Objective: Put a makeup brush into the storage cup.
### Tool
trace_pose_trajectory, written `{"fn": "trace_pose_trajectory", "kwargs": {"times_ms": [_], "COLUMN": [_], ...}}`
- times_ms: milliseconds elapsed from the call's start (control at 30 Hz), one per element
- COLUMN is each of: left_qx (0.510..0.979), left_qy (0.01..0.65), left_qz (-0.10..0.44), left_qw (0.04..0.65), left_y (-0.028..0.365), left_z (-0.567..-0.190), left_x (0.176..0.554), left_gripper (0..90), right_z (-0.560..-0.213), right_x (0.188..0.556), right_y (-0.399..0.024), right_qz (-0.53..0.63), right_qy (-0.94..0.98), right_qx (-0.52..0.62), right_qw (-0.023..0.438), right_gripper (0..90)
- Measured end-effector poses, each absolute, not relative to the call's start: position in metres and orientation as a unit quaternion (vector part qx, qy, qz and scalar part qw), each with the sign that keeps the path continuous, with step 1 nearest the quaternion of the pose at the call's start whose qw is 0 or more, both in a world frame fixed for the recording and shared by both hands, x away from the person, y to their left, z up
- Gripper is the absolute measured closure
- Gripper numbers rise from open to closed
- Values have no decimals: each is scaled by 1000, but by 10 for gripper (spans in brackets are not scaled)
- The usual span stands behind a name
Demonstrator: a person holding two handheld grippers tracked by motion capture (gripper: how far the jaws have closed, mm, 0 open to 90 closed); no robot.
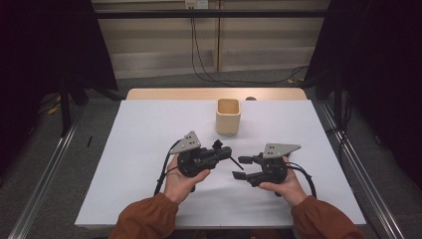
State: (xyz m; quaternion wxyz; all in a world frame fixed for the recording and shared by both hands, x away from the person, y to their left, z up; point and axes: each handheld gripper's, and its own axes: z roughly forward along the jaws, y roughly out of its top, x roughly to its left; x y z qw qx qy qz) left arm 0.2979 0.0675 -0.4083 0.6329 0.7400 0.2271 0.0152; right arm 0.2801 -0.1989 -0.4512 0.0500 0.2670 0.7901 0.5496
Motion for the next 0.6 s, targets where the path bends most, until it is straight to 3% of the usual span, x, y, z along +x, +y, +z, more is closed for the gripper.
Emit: {"fn": "trace_pose_trajectory", "kwargs": {"times_ms": [400,600], "left_qx": [743,746], "left_qy": [242,243], "left_qz": [11,15], "left_qw": [624,620], "left_y": [70,75], "left_z": [-407,-403], "left_x": [300,301], "left_gripper": [855,855], "right_z": [-449,-446], "right_x": [280,279], "right_y": [-204,-208], "right_qz": [552,559], "right_qy": [785,774], "right_qx": [277,290], "right_qw": [50,62], "right_gripper": [89,84]}}
